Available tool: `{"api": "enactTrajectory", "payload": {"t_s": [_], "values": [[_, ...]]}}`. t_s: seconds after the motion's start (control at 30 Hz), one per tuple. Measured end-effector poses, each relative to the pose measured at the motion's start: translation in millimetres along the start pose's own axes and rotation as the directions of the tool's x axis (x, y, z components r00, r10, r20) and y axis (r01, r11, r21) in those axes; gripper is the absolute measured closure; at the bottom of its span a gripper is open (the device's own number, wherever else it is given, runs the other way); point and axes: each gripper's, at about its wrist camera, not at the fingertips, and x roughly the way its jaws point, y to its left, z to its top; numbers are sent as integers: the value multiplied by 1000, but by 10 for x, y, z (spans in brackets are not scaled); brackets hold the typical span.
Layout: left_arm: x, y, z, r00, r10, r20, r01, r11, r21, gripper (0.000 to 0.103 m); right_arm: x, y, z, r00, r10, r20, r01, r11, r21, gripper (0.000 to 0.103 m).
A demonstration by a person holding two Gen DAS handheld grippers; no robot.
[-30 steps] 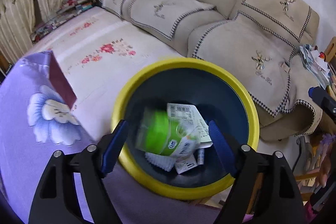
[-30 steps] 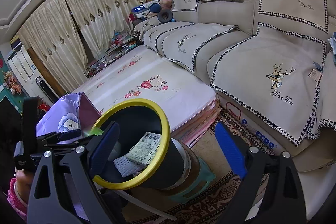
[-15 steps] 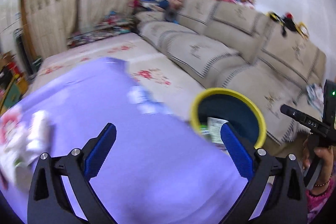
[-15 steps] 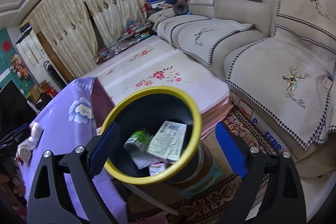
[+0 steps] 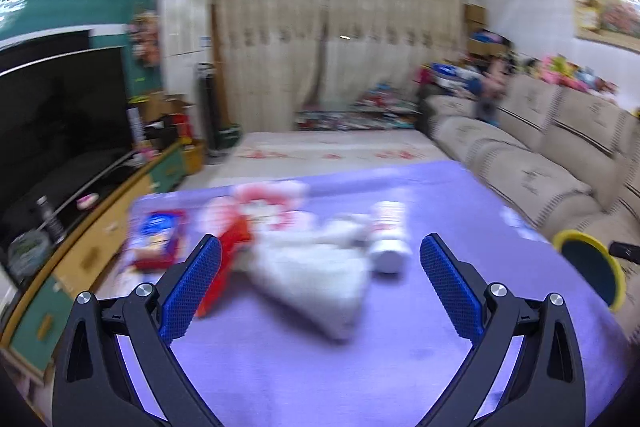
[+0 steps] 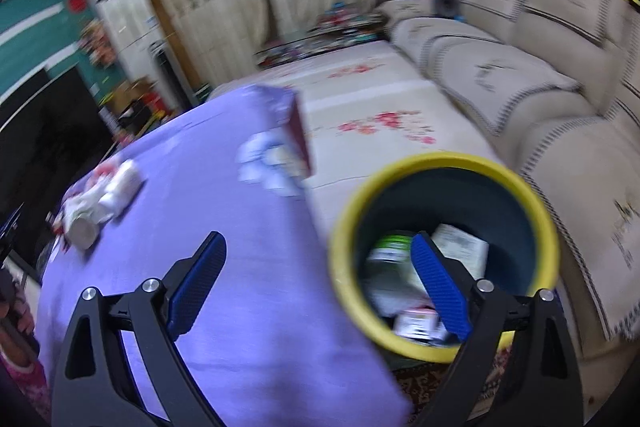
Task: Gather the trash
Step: 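Move the right gripper to the white pill bottle and grasp it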
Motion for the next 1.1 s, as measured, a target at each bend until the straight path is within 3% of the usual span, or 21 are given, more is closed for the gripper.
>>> {"api": "enactTrajectory", "payload": {"t_s": [0.07,0.2,0.33,0.47,0.6,0.83,1.1], "values": [[38,238,-57,1000,27,-3,-28,998,-64,5,122,270,37,999,36,-24,-37,998,-47,14],[146,519,-156,999,15,-30,-20,987,-160,5,369,872,94,991,108,-77,-119,980,-159,14],[179,557,-196,999,30,-39,-36,984,-175,5,596,1504,152,975,183,-124,-212,931,-298,14],[188,479,-177,999,24,-37,-30,984,-177,5,811,1892,196,964,211,-163,-260,874,-411,14],[129,386,-175,999,24,-28,-28,984,-176,5,1015,2106,237,954,213,-212,-290,835,-467,14],[128,397,-178,999,21,-30,-26,982,-186,5,1277,2322,296,944,230,-235,-322,790,-522,11],[181,406,-209,999,14,-42,-22,984,-177,5,1601,2499,461,929,246,-276,-366,711,-601,7]]}}
